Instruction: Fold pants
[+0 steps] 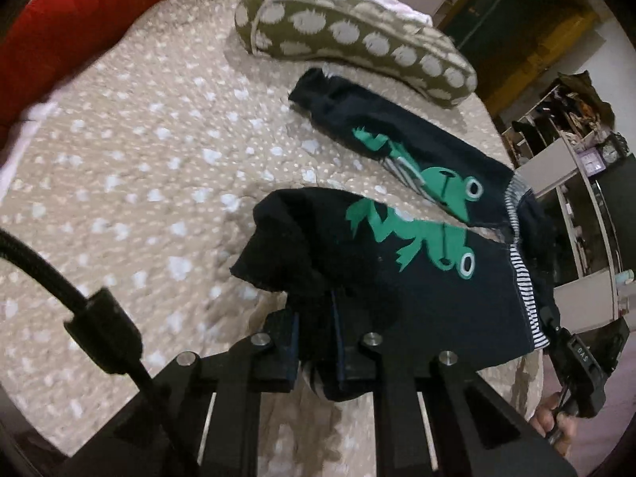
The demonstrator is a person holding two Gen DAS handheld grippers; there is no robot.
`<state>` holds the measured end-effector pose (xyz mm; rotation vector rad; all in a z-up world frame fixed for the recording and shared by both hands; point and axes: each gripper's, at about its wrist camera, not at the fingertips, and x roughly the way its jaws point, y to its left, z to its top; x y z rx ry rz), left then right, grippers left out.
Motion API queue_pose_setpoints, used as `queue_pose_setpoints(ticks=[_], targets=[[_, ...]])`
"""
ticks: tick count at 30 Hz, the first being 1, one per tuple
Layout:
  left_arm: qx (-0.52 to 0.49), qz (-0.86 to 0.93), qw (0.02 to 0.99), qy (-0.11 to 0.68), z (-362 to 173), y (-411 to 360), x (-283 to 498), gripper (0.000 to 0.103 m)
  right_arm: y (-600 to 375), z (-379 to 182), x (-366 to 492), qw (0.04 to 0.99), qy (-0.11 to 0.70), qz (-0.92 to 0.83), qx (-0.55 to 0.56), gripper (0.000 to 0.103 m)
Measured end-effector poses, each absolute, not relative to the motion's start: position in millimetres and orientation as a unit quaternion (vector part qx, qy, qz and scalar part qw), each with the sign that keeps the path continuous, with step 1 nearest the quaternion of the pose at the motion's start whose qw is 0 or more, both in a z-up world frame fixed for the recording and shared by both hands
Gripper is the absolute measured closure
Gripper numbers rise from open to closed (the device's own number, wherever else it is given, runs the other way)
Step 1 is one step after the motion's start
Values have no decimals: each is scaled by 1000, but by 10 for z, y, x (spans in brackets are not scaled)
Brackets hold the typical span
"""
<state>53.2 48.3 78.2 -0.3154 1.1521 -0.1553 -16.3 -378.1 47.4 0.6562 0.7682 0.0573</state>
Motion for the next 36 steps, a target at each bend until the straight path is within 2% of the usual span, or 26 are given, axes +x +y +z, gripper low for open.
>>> queue_pose_setpoints(ticks=[4,8,12,14,16,18,20,24,29,36], targets=[[-141,-63,828,539,805,562,331,89,-3887,523,-426,872,373,28,315,98],[-162,-60,808,564,518,714,318,84,-3928,375,-611,872,396,8,289,96],[-186,-63,814,546,480,943,76,78,-4001,438,-792,878,396,-34,268,77],[-186,-54,829,524,558,1042,-77,73,-3911,680,-867,899,368,-38,233,76],[-177,-36,850,494,682,1124,-229,67,-3708,879,-778,912,360,-16,197,68],[-161,-20,866,472,783,1151,-300,61,-3389,1016,-564,917,360,37,168,46],[-144,-6,880,453,872,1173,-365,55,-2918,1078,-253,917,365,94,126,37],[-145,8,890,433,927,1318,-448,46,-1938,1012,401,904,390,173,31,37],[-167,24,885,434,824,1600,-523,46,-958,750,1214,889,408,190,-86,34],[-209,53,870,444,610,2039,-539,46,-292,321,1898,880,409,141,-198,35]])
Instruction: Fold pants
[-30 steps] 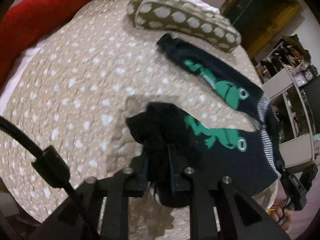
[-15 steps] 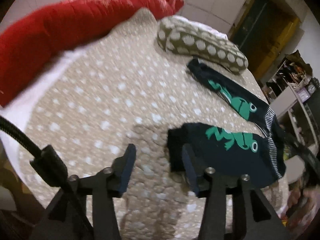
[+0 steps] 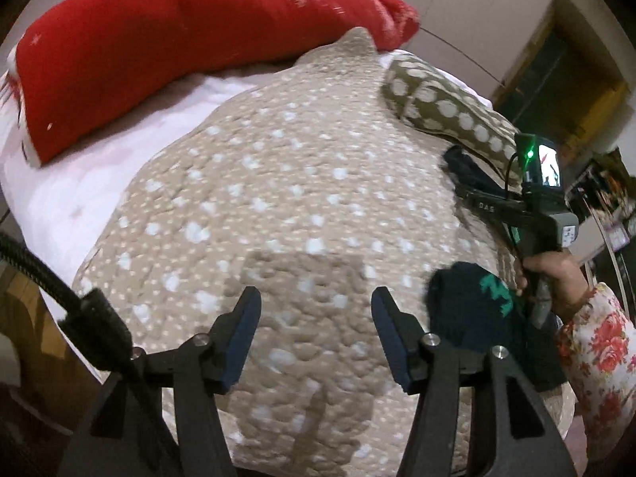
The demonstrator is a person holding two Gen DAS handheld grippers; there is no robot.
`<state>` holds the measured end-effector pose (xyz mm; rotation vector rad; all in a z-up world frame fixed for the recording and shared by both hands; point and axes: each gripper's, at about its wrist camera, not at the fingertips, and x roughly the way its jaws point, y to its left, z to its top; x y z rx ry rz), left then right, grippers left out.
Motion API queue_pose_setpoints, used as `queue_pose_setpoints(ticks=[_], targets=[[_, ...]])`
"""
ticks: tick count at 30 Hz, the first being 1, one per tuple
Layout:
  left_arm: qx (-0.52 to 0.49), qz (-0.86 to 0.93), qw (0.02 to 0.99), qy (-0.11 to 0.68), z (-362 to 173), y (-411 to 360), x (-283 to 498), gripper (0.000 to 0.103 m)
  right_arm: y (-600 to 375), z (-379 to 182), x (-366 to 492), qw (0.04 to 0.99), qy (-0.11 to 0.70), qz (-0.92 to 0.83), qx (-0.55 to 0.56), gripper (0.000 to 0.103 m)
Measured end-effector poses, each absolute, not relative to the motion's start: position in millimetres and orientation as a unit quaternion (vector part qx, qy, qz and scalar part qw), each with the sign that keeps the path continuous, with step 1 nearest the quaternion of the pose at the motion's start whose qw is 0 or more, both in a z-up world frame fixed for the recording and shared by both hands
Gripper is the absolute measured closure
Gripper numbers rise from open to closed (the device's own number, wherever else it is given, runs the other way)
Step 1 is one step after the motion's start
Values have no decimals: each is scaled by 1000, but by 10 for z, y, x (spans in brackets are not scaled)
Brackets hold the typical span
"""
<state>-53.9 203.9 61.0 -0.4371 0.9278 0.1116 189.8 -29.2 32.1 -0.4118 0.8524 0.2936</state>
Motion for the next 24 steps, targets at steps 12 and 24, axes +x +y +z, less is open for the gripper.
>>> queue_pose_setpoints(ticks=[12,24], targets=[[-242,52,859,448,493,2143,-497,46,-237,527,1676,876,430,191,-109,98],[-218,32,872,436,775,1816,-599,46,-70,422,981,851,449,272,-25,54]])
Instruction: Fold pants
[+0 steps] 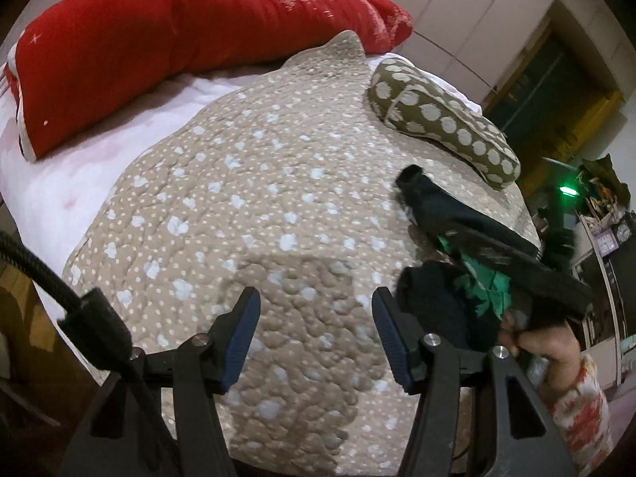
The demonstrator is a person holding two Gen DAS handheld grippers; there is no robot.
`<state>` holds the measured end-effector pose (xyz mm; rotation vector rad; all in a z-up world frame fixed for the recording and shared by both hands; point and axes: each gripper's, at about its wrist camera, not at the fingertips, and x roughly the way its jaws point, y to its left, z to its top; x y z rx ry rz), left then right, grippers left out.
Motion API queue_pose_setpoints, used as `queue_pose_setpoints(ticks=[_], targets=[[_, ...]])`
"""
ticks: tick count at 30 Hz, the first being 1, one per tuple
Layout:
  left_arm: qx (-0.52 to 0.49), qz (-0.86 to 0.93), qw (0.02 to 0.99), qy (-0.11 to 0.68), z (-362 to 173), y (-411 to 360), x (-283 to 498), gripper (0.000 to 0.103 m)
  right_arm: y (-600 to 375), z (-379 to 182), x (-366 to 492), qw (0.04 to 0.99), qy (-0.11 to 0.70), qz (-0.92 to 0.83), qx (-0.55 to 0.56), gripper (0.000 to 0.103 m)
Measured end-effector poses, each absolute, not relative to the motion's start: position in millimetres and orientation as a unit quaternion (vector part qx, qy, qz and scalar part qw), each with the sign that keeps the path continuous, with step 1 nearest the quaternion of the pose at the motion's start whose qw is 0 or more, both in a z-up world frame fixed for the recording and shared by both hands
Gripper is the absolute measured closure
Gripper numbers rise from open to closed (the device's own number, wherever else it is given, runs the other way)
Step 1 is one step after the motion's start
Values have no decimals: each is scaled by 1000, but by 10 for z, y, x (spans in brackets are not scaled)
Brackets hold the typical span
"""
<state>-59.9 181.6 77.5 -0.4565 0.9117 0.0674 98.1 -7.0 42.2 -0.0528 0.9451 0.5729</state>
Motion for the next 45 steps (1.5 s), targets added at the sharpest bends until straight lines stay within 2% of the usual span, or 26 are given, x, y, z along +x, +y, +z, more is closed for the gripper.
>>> queue_pose_setpoints(ticks=[2,5,9,12,15,16,17,18,22,25,30,34,36,45], targets=[[-213,27,874,436,808,1753,-583,45,-381,580,837,866,426,260,22,39],[-206,15,875,437,835,1637,-555,45,-1178,784,560,895,386,203,92,37],[-201,-3,872,447,800,1439,-500,45,-2460,883,189,931,339,39,126,23],[-195,-16,869,454,794,1267,-486,45,-3236,775,101,925,346,-65,145,23],[-175,-21,873,455,848,1083,-517,45,-3609,498,145,901,388,-78,176,24],[-172,-20,873,455,863,1059,-532,45,-3641,380,161,893,402,-51,195,29],[-168,-17,874,455,889,1038,-551,45,-3625,296,187,887,416,-35,199,73],[-165,-13,875,454,913,1037,-565,45,-3625,259,214,884,425,-32,195,85],[-160,6,880,448,992,1084,-611,45,-3716,258,132,888,413,-55,194,86],[-165,13,877,451,977,1116,-600,45,-3865,264,107,885,414,-83,196,81],[-167,19,868,467,842,1101,-551,45,-3905,476,-76,898,383,-115,182,58],[-170,27,861,478,728,1094,-515,45,-3745,742,-348,918,341,-103,172,56],[-150,34,865,477,710,1035,-517,45,-3555,791,-443,923,338,-69,169,46],[-48,78,888,452,788,852,-593,45,-2446,394,-499,904,405,76,114,44]])
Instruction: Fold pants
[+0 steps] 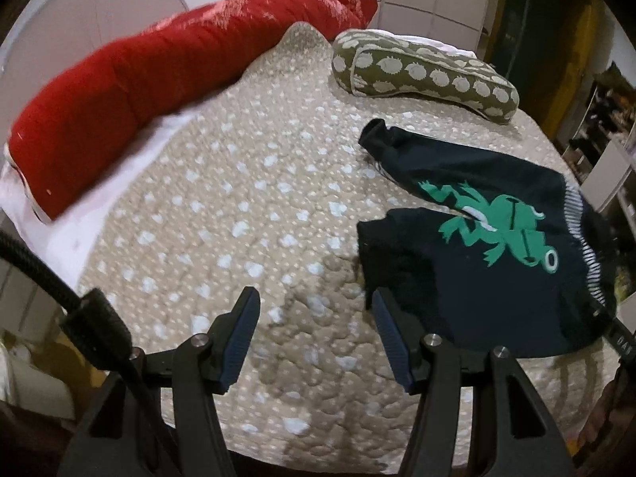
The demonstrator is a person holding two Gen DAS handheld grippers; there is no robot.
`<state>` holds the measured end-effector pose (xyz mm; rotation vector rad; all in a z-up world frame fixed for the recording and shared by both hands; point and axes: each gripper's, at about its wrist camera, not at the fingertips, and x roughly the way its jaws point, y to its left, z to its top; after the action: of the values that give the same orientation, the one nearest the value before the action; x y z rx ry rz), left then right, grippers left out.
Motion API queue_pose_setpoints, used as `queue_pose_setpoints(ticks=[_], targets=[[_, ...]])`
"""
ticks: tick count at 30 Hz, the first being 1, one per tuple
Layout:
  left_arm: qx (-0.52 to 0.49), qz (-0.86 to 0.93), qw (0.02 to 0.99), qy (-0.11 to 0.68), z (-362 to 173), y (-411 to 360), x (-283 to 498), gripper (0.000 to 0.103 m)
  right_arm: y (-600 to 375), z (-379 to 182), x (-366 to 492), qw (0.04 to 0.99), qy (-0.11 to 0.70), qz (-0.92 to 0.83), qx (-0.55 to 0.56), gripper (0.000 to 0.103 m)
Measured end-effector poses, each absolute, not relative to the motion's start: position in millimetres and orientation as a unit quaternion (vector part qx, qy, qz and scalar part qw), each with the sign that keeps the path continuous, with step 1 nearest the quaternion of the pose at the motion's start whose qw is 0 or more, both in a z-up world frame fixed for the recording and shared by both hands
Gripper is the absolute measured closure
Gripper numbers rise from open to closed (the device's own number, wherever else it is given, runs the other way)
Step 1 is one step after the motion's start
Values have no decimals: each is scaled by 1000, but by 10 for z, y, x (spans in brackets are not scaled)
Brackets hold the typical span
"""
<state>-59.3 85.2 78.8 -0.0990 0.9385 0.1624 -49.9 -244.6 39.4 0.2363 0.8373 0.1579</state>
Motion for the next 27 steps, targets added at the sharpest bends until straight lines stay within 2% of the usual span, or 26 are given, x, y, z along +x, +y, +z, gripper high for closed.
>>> queue_pose_setpoints(ticks=[11,20,27], targets=[[-15,89,892,443,765,821,-593,45,-2184,158,-468,891,439,79,82,39],[-14,91,889,449,732,840,-559,45,-2081,126,-435,892,440,77,73,27],[-10,89,887,454,701,821,-528,45,-2056,109,-428,893,438,81,68,22]])
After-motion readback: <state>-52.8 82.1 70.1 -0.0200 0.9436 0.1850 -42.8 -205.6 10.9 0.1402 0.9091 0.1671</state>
